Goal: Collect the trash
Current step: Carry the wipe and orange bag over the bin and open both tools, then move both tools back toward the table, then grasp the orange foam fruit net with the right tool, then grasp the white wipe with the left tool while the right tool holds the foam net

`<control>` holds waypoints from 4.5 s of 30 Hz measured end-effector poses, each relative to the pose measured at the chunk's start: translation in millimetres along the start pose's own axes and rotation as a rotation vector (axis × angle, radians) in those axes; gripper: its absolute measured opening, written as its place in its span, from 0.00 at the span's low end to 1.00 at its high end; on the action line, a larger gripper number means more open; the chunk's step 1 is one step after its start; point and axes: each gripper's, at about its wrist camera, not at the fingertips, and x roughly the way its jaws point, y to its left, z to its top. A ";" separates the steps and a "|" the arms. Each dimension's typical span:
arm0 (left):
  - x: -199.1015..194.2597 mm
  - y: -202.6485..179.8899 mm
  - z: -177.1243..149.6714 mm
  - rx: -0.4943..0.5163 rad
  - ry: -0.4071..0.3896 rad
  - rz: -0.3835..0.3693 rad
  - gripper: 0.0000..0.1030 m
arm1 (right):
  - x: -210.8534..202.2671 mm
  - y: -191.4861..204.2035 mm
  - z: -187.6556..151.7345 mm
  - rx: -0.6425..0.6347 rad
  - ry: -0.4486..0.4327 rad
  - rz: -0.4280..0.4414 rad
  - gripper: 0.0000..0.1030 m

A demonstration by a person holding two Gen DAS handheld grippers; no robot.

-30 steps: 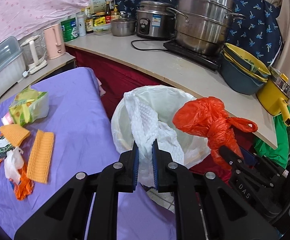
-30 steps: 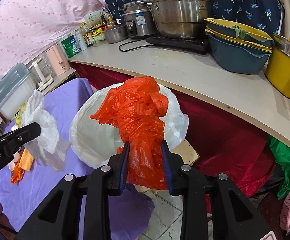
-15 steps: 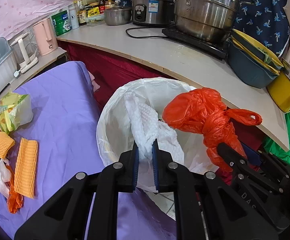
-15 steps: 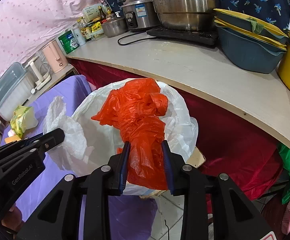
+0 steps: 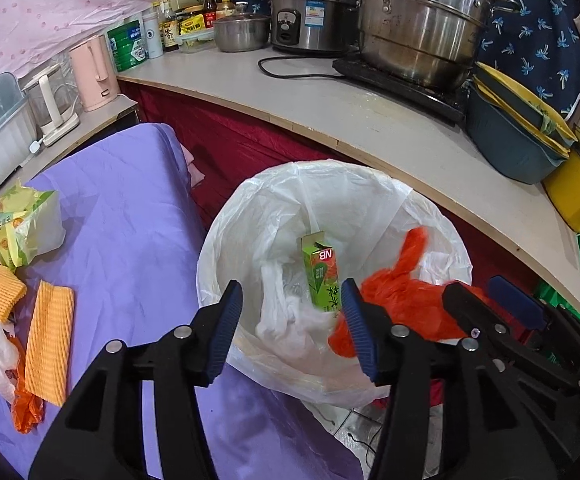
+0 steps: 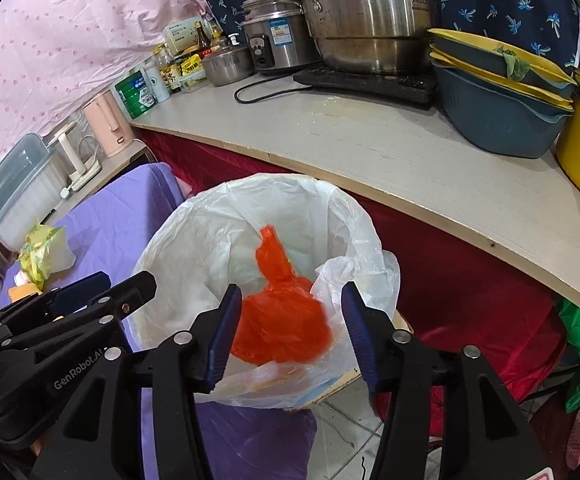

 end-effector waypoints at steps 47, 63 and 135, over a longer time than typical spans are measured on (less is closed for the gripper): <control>-86.1 228.4 -93.4 -0.370 -0.018 0.280 0.61 | -22.2 180.7 -68.9 -0.233 0.056 0.212 0.58; -88.0 303.1 -132.0 -0.489 0.002 0.304 0.65 | 19.4 263.9 -104.6 -0.320 0.155 0.287 0.58; -120.5 290.1 -91.3 -0.467 -0.115 0.161 0.06 | 1.7 220.7 -68.6 -0.218 0.057 0.352 0.09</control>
